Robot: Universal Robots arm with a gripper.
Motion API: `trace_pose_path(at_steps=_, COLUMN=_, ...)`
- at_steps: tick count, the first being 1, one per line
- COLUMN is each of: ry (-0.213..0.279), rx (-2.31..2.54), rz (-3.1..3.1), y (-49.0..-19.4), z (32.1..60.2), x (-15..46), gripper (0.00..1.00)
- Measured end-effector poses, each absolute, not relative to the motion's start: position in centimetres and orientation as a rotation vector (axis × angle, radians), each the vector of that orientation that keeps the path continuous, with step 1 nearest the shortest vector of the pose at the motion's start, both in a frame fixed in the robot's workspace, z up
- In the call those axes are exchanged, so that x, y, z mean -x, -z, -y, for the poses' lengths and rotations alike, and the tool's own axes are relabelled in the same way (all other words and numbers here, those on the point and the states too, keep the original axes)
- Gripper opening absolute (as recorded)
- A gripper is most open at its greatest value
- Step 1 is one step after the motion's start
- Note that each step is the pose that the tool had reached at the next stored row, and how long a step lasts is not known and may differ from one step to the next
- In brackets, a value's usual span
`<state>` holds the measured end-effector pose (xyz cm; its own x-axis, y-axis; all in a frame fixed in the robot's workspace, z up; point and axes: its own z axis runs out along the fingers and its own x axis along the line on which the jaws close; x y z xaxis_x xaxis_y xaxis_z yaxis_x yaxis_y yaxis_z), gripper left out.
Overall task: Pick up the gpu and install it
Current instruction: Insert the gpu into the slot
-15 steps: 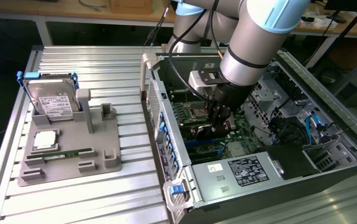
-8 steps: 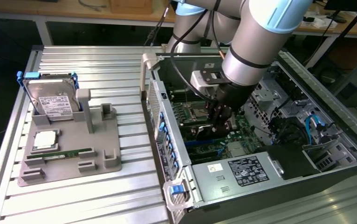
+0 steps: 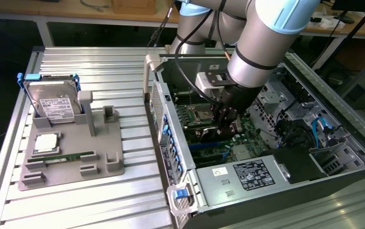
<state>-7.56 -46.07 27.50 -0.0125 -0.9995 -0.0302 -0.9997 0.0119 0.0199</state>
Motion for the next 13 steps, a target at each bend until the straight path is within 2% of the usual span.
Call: trace_pose_path(at_steps=13, ry=-0.049, rx=2.200, rz=-2.226, y=-27.51, z=46.07, x=8.05, gripper=0.27)
